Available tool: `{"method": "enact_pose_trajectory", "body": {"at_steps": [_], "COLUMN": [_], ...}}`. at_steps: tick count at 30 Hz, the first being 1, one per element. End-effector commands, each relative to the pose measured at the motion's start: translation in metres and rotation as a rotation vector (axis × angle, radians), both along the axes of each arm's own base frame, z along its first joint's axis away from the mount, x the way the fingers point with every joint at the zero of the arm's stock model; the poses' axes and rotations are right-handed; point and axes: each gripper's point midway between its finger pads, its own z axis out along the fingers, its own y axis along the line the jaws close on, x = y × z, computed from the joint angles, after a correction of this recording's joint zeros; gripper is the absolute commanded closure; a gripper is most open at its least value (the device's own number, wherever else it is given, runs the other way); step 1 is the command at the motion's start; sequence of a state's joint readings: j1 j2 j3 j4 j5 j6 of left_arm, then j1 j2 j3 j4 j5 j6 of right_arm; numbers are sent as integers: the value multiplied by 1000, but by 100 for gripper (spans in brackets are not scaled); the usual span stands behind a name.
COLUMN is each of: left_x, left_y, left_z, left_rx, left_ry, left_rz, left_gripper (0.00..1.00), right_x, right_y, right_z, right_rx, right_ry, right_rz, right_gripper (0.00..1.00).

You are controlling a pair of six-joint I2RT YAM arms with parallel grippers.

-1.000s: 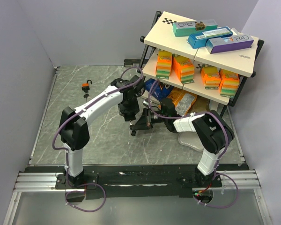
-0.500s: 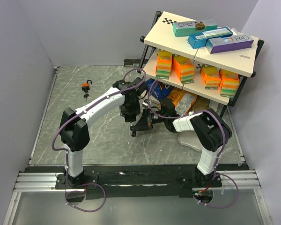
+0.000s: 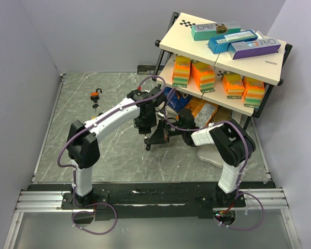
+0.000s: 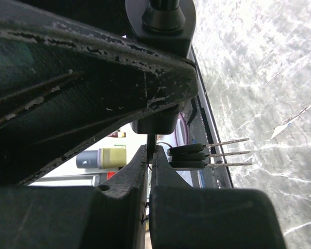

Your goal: Unlock with the key

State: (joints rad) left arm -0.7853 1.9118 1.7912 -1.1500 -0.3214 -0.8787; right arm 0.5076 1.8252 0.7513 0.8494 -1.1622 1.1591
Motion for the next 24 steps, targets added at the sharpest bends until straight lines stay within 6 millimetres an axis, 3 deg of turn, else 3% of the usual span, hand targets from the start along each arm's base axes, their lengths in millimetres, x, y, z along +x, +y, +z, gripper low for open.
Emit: {"method": "enact_pose_trajectory", "body": {"at_steps": [1, 14, 24], "left_x": [-46, -62, -73], "left_y": [-25, -30, -29], "left_z": [23, 13, 9], "left_rx": [-116, -162, -180], "left_ry": [104, 178, 214], "left_rz": [-72, -85, -79], "left_gripper": [99, 99, 99], "right_x": [56, 78, 94], "right_y": [2, 3, -9], "right_z": [31, 44, 48], "right_rx": [53, 97, 92], "right_ry": [-226, -306, -316], "right_rz": [-226, -289, -351], "right_gripper": [100, 100, 100]}}
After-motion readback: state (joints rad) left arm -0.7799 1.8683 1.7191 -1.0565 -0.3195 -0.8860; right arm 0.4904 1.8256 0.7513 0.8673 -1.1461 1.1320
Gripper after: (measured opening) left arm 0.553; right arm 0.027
